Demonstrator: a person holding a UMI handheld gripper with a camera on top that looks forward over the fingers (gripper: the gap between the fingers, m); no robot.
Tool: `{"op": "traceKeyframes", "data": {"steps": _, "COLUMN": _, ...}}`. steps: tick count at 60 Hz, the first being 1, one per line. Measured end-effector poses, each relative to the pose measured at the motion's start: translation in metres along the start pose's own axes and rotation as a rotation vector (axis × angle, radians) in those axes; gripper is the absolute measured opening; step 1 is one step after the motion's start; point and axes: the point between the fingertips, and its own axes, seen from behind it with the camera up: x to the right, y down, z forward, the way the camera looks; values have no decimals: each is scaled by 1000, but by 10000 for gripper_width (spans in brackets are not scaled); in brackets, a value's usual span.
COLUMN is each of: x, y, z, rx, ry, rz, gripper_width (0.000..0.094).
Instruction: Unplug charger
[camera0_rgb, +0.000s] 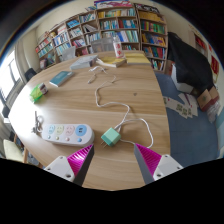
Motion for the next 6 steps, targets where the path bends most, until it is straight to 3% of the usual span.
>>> {"op": "traceKeyframes", "data": {"steps": 6, "x": 13, "y": 6, "z": -38, "rx": 35, "ry": -32, "rz": 37, "gripper_width": 839}}
